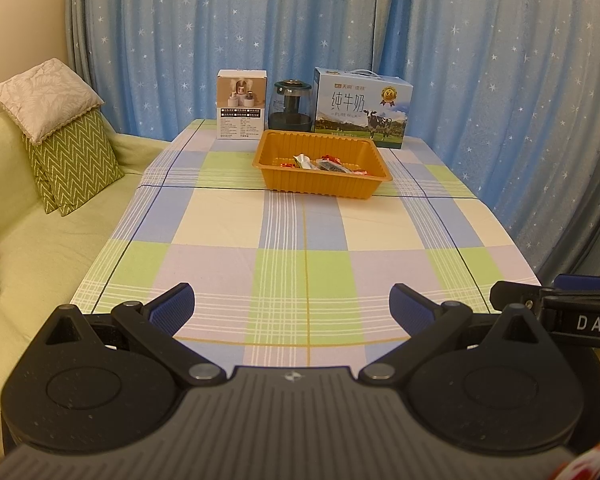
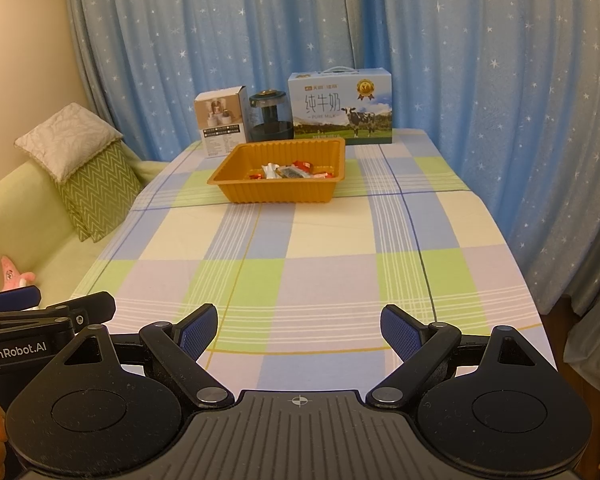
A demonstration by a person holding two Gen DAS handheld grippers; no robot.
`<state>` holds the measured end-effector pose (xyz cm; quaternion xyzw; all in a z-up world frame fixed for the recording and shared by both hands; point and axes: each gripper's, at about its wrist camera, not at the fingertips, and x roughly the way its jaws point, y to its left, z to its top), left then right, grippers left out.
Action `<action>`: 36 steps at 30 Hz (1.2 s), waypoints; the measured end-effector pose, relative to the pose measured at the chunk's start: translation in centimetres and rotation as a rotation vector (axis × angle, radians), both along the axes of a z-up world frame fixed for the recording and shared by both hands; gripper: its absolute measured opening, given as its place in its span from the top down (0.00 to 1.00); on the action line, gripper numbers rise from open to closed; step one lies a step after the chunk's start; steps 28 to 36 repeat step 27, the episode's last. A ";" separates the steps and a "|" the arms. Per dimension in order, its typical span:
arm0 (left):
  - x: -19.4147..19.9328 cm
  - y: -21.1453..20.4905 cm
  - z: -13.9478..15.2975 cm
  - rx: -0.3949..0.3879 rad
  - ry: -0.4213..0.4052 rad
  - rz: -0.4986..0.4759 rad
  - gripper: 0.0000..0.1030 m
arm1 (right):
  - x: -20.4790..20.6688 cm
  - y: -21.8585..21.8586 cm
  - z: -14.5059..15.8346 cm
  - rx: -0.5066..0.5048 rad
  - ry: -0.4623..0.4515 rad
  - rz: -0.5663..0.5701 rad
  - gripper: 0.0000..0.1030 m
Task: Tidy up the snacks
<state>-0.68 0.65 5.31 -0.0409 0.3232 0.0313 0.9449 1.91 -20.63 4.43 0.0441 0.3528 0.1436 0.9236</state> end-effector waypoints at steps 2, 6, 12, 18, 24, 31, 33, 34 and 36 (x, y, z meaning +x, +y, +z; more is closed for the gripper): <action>0.0 0.0 0.0 0.000 0.000 0.000 0.00 | 0.0 0.0 0.0 0.000 0.000 0.000 0.14; 0.0 0.0 0.0 0.000 0.000 0.000 0.00 | 0.0 0.0 0.0 0.000 0.001 0.000 0.14; 0.0 0.0 0.0 -0.001 0.000 0.000 0.00 | 0.0 0.0 0.0 0.000 0.000 0.000 0.14; 0.0 0.0 0.0 0.001 0.001 0.000 0.00 | 0.0 0.0 0.0 0.000 0.001 0.001 0.14; -0.2 0.0 -0.2 -0.003 -0.003 -0.003 0.00 | 0.0 0.0 0.0 0.001 0.000 0.000 0.14; -0.1 0.0 -0.4 -0.006 -0.002 -0.004 0.00 | -0.1 0.1 0.0 0.002 -0.001 0.001 0.14; -0.1 0.0 -0.4 -0.006 -0.002 -0.004 0.00 | -0.1 0.1 0.0 0.002 -0.001 0.001 0.14; -0.1 0.0 -0.4 -0.006 -0.002 -0.004 0.00 | -0.1 0.1 0.0 0.002 -0.001 0.001 0.14; -0.1 0.0 -0.4 -0.006 -0.002 -0.004 0.00 | -0.1 0.1 0.0 0.002 -0.001 0.001 0.14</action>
